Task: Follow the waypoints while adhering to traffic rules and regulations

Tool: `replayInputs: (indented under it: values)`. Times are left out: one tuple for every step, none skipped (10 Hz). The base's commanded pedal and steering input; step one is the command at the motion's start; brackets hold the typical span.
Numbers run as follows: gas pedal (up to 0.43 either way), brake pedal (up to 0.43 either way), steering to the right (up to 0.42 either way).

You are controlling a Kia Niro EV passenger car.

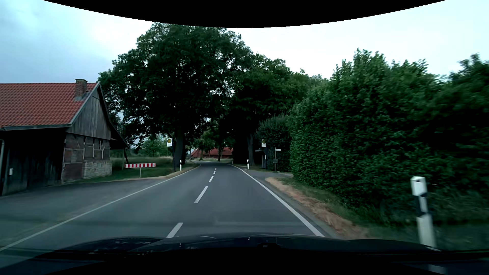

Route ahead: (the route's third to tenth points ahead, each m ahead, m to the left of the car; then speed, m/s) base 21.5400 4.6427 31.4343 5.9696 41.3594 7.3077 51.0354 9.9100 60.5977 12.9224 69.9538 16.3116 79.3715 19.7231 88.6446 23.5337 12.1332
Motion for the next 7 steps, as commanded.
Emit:
replayInputs:
  values:
    - [0.311, 0.000, -0.054]
    - [0.311, 0.000, -0.054]
    - [0.311, 0.000, -0.051]
    - [0.311, 0.000, -0.041]
    - [0.311, 0.000, -0.033]
    - [0.299, 0.000, -0.029]
    - [0.299, 0.000, -0.029]
